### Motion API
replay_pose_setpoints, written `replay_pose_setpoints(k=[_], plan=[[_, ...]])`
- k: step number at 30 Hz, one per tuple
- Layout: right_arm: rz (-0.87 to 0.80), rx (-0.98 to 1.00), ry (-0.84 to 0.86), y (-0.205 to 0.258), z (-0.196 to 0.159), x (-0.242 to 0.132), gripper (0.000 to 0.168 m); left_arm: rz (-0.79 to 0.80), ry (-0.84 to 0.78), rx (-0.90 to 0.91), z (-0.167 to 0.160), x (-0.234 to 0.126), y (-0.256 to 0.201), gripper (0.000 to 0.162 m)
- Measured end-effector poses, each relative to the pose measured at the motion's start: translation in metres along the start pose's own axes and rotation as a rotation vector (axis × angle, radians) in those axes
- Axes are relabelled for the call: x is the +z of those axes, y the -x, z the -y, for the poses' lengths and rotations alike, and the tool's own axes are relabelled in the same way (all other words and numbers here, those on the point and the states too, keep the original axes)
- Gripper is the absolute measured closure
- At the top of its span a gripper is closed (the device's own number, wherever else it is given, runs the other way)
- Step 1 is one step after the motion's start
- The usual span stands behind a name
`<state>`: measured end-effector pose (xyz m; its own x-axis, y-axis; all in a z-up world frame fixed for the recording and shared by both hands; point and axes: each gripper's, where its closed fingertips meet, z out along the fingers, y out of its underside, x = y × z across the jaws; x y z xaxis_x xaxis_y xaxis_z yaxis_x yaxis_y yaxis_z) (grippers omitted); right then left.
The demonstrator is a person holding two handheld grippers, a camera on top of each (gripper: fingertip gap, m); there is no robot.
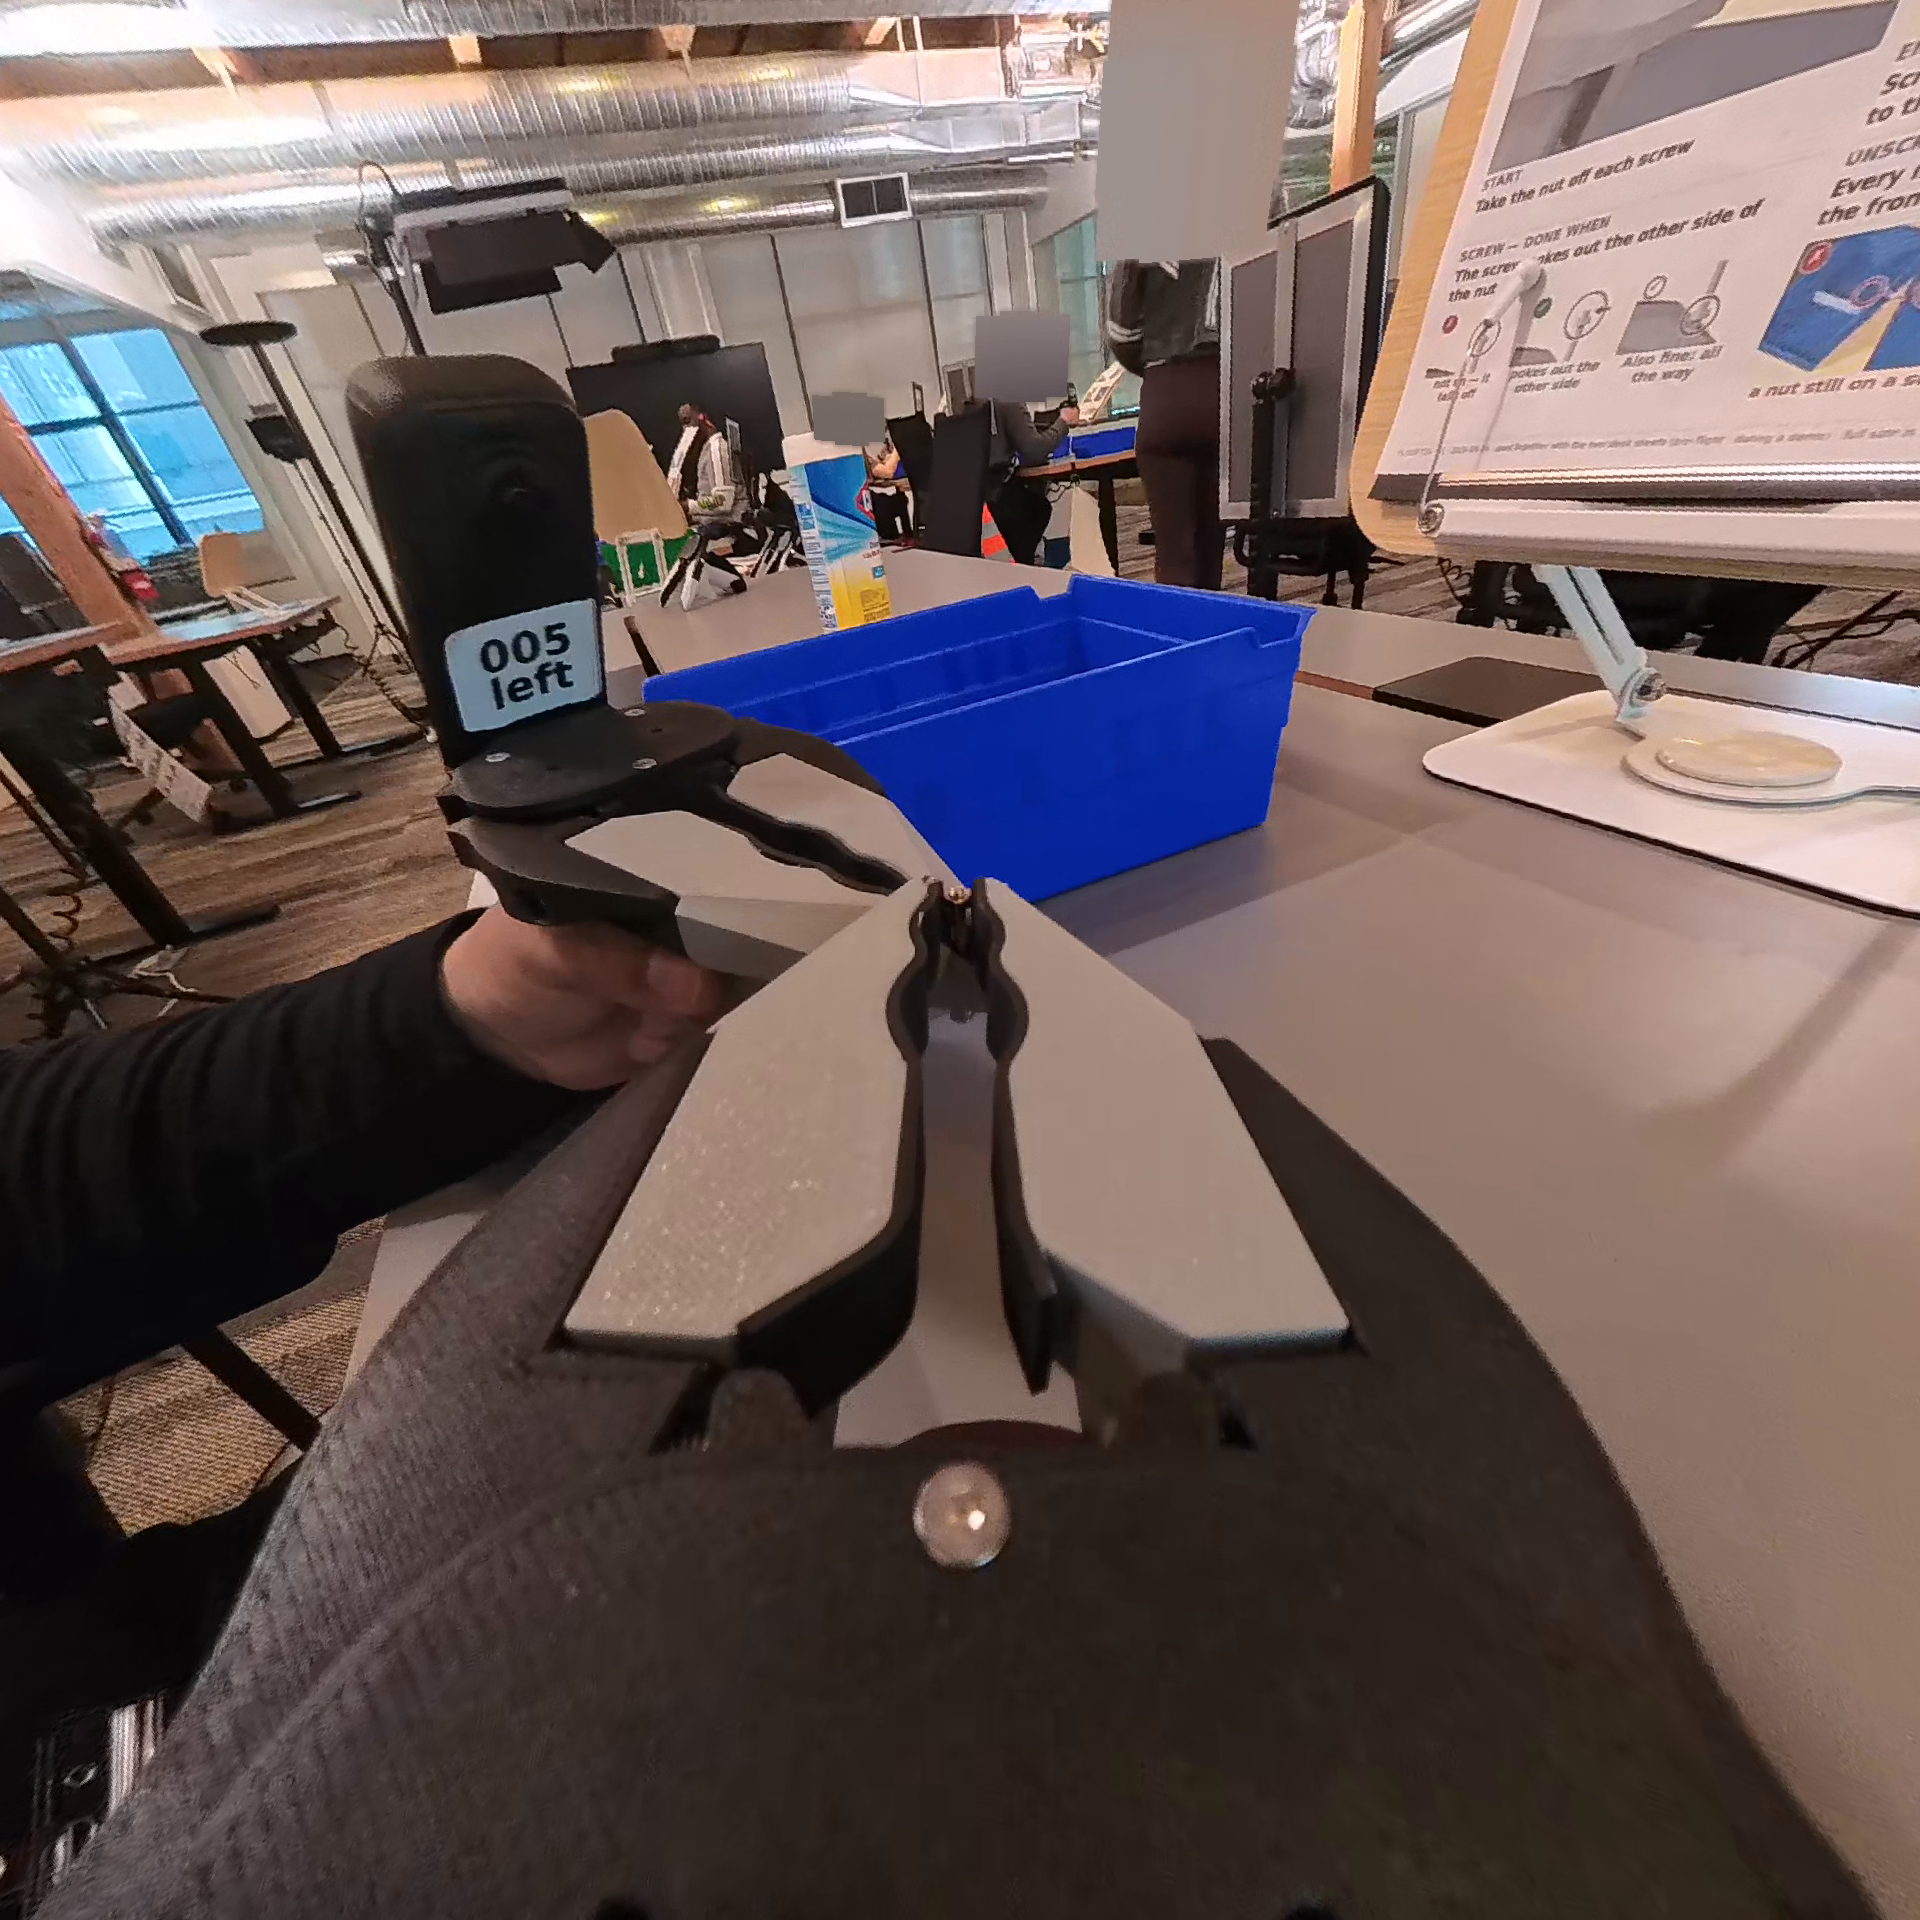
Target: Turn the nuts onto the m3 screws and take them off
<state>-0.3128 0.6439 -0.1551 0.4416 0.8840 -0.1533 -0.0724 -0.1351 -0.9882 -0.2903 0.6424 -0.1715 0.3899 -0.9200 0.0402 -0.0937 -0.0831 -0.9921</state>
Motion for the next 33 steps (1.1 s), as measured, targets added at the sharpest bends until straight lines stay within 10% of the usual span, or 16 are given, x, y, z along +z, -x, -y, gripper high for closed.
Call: replay_pose_setpoints(k=[33], plan=[[-0.004, -0.004, -0.002, -0.0013, 0.0002, -0.0008, 0.166, -0.01, 0.0, -0.027, -0.0016, 0.0006, -0.0008, 0.162]])
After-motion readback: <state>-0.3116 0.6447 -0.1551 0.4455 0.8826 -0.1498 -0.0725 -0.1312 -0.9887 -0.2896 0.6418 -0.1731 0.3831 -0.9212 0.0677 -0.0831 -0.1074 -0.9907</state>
